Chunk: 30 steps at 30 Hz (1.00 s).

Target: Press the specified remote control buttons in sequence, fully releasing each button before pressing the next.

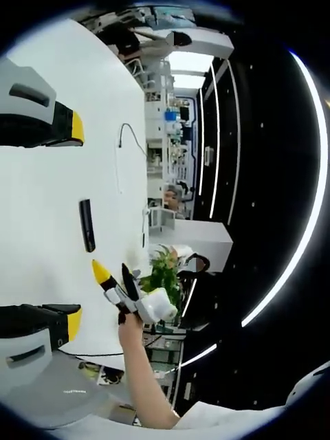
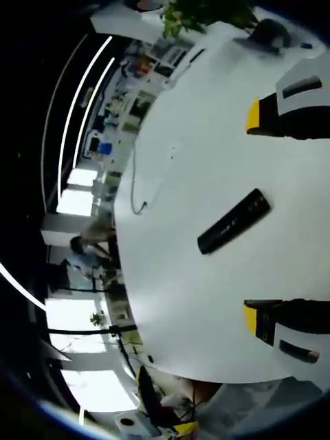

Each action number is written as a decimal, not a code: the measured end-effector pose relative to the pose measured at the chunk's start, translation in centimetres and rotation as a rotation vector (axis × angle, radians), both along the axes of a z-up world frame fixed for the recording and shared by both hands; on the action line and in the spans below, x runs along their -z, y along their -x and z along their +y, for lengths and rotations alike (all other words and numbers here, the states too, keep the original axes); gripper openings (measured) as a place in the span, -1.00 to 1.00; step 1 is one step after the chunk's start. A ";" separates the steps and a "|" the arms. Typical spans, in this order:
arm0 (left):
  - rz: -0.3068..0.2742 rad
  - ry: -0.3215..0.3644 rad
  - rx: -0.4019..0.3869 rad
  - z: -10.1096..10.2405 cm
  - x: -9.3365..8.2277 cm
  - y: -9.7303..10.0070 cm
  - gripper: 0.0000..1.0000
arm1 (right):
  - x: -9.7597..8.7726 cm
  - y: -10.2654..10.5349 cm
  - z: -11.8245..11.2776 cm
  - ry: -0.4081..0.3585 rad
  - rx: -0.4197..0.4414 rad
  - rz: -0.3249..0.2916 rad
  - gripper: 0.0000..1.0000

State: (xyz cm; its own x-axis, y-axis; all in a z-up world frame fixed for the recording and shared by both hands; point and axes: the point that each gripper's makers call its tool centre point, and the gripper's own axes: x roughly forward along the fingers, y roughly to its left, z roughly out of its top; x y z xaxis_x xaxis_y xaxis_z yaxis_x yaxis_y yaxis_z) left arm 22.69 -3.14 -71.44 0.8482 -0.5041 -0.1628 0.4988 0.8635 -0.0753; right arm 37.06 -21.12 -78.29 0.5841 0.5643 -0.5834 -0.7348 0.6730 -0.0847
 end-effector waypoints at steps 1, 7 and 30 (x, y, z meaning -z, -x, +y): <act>-0.001 0.002 -0.003 0.1 0.0 0.0 0.97 | -0.4 0.4 -0.2 -0.002 0.010 -0.010 0.98; 0.001 0.016 0.003 0.0 -0.1 0.1 0.97 | -1.8 2.1 -0.8 -0.033 0.041 -0.041 0.98; -0.003 0.017 0.021 -0.4 -0.3 0.4 0.97 | -5.2 10.2 -4.0 -0.162 0.155 -0.148 0.98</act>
